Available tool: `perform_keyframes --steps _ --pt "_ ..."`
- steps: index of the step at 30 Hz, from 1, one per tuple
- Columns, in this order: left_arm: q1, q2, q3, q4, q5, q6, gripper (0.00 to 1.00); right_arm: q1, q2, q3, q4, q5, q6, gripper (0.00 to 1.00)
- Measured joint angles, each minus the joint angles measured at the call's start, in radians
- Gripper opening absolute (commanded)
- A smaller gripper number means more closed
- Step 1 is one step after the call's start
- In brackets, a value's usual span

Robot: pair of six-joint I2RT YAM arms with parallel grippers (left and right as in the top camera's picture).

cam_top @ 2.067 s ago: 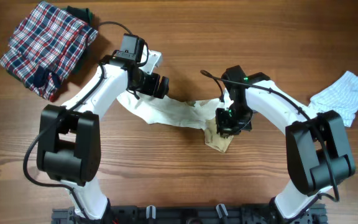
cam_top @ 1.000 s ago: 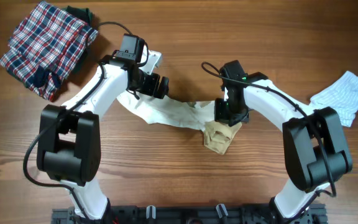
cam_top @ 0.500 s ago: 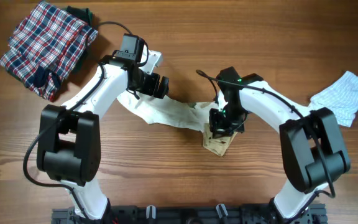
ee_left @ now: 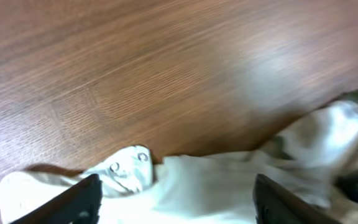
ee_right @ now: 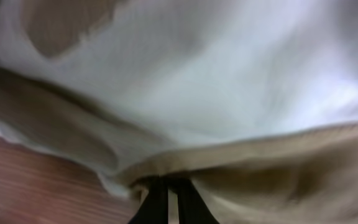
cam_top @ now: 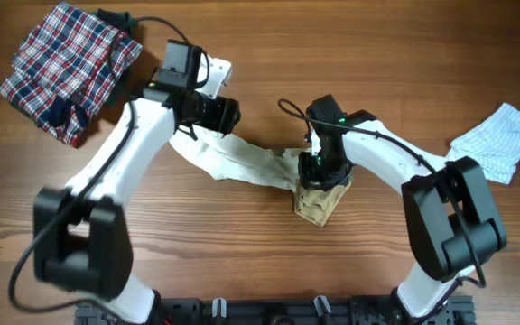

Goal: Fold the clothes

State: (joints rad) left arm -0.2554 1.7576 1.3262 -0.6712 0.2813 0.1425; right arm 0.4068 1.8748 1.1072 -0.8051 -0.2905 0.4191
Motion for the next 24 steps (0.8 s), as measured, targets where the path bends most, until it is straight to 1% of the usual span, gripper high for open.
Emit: perform_keyframes --steps 2,4,6,7,8,10,16,21,24 --pt "-0.006 -0.029 0.0 -0.023 0.018 0.002 0.43 -0.013 0.0 0.0 0.013 0.003 0.0 0.07" --pt "-0.026 -0.024 0.001 -0.036 0.032 0.005 0.28 -0.032 0.0 0.0 0.025 0.004 0.0 0.05" --pt "-0.054 -0.003 0.001 -0.035 0.039 0.007 0.15 -0.048 0.0 0.0 0.027 0.004 0.0 0.04" --pt "-0.067 0.009 0.001 -0.034 0.041 0.007 0.09 -0.054 0.0 0.0 0.027 0.004 0.0 0.04" --pt "-0.08 0.022 0.001 -0.033 0.043 0.002 0.06 -0.058 0.0 0.0 0.026 0.004 0.0 0.04" --pt "-0.101 0.049 0.001 -0.032 0.047 0.005 0.04 -0.062 0.0 0.0 0.026 0.004 0.0 0.04" --pt "-0.114 0.143 0.001 -0.032 0.05 -0.006 0.04 -0.062 0.0 0.0 0.022 0.004 0.0 0.04" --pt "-0.114 0.181 0.001 -0.035 0.046 -0.009 0.04 -0.062 0.0 0.0 0.024 0.004 0.0 0.04" --pt "-0.114 0.211 0.001 -0.047 0.034 -0.014 0.04 -0.062 0.0 0.0 0.065 0.004 0.0 0.04"
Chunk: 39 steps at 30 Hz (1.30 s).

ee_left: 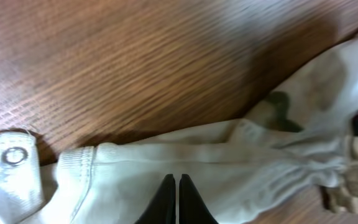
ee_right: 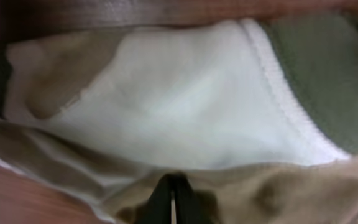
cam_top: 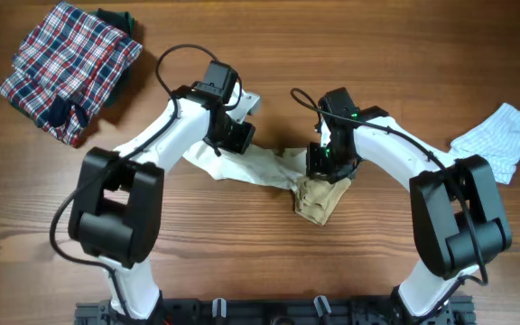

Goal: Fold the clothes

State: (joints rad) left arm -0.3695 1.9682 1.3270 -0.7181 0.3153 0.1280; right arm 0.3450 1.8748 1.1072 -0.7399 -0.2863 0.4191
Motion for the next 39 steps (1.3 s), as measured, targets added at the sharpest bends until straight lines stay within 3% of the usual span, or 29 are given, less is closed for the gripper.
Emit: perform_keyframes --steps 13,28,39 --pt "0.0 0.021 0.0 -0.023 -0.01 -0.021 0.04 0.0 0.0 -0.002 0.203 0.003 0.0 0.04" --pt "0.0 0.021 0.0 -0.05 -0.011 -0.021 0.04 -0.002 0.027 0.0 0.206 0.042 -0.027 0.04" --pt "0.0 0.021 0.0 -0.182 -0.011 -0.023 0.04 -0.002 0.027 0.0 0.206 0.051 -0.027 0.04"
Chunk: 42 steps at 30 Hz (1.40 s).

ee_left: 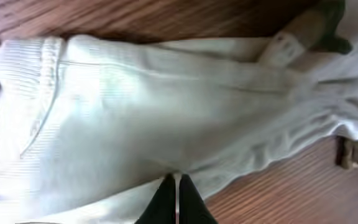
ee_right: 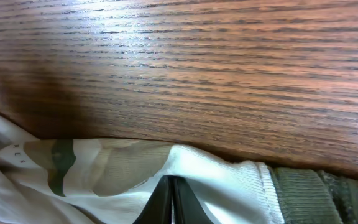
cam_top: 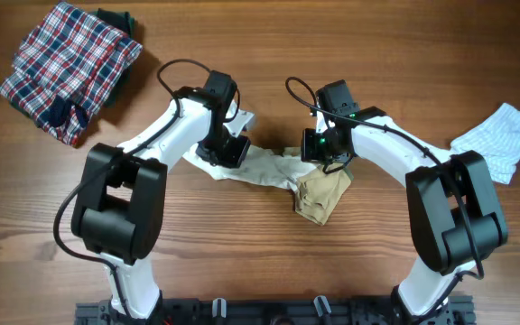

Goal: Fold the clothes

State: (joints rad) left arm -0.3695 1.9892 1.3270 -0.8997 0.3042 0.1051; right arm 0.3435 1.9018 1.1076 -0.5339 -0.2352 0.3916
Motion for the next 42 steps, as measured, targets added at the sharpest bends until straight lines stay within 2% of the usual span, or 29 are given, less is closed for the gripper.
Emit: perform_keyframes --steps 3,7,13,23,42 --pt "0.0 -0.001 -0.002 0.043 0.0 -0.007 0.04 0.0 0.0 0.0 0.0 0.0 0.0 0.04" --pt "0.0 -0.024 -0.005 0.213 -0.018 -0.02 0.04 0.0 0.0 0.0 0.0 0.0 0.0 0.04" --pt "0.0 -0.035 -0.005 0.251 -0.107 -0.047 0.04 0.0 0.0 0.0 -0.002 0.0 0.0 0.04" --pt "0.003 -0.014 -0.005 0.208 -0.166 -0.058 0.04 0.0 0.0 0.0 -0.003 0.0 0.0 0.04" --pt "0.003 0.028 0.004 0.106 -0.163 -0.076 0.04 0.0 0.0 0.001 -0.007 0.001 -0.003 0.04"
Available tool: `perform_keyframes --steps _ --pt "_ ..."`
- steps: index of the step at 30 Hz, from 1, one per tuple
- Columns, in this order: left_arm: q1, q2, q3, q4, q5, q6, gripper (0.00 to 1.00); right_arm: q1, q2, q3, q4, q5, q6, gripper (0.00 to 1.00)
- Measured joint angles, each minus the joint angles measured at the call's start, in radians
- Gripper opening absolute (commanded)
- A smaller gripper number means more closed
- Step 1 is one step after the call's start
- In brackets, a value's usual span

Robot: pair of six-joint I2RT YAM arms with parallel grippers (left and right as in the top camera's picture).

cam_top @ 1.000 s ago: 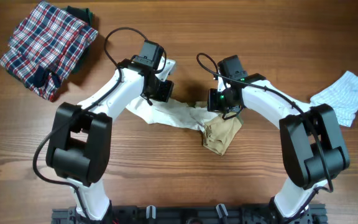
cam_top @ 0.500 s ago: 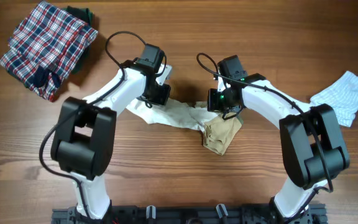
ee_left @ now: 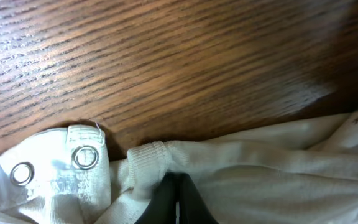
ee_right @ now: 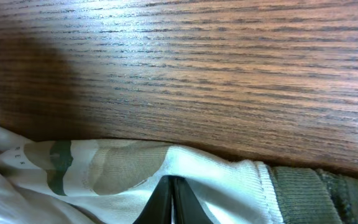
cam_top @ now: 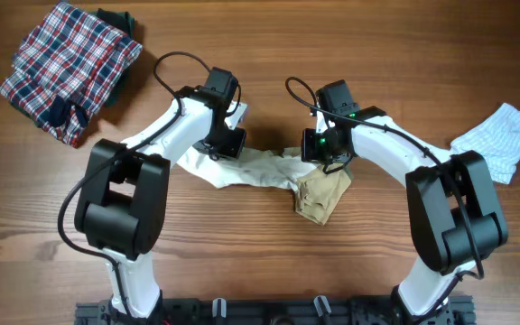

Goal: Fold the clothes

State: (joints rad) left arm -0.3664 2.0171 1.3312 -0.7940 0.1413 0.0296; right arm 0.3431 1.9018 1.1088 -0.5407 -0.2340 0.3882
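Observation:
A cream-and-tan garment [cam_top: 260, 170] lies stretched across the table's middle, its tan end [cam_top: 321, 197] bunched at the right. My left gripper [cam_top: 227, 143] is shut on its left waistband edge [ee_left: 148, 158], beside a strip with two metal eyelets [ee_left: 84, 157]. On the right, the right gripper [cam_top: 321, 153] is shut on the white ribbed hem [ee_right: 229, 180], next to a green band [ee_right: 309, 193]. Both pairs of dark fingers [ee_left: 174, 199] [ee_right: 170, 199] sit closed with cloth over them.
A folded red plaid garment [cam_top: 66, 68] lies at the far left corner. A crumpled white-and-blue checked garment [cam_top: 499, 140] lies at the right edge. Cables loop above both wrists. Bare wooden table [cam_top: 377, 45] shows around the cloth.
My left gripper has moved slightly up and away with the waistband; its view now shows the eyelets and bare wood instead of flat cloth. The right gripper has stayed put.
At first the left gripper stood open over the cloth's left end while the right was shut on the cloth at its right end. Then the left was shut on the cloth. Both grippers then stood farther back, holding it. Now the left has shifted a little.

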Motion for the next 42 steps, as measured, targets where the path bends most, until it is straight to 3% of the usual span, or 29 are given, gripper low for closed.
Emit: perform_keyframes --steps 11,20,25,32,42 --pt "0.008 -0.04 -0.002 -0.06 -0.151 -0.03 0.04 0.0 0.0 0.0 0.0 0.003 0.0 0.04" --pt "0.153 -0.04 -0.002 -0.085 -0.25 -0.156 0.04 0.0 0.0 0.001 -0.002 0.007 0.0 0.04" --pt "0.167 -0.064 -0.005 -0.089 -0.279 -0.182 0.04 0.0 0.0 0.001 -0.002 0.007 0.0 0.04" --pt "0.077 -0.243 -0.008 0.042 -0.147 -0.193 0.04 0.0 0.0 0.001 -0.001 0.007 0.0 0.04" --pt "0.03 -0.136 -0.008 0.016 0.065 -0.194 0.04 0.0 0.0 0.001 -0.002 0.007 0.0 0.04"
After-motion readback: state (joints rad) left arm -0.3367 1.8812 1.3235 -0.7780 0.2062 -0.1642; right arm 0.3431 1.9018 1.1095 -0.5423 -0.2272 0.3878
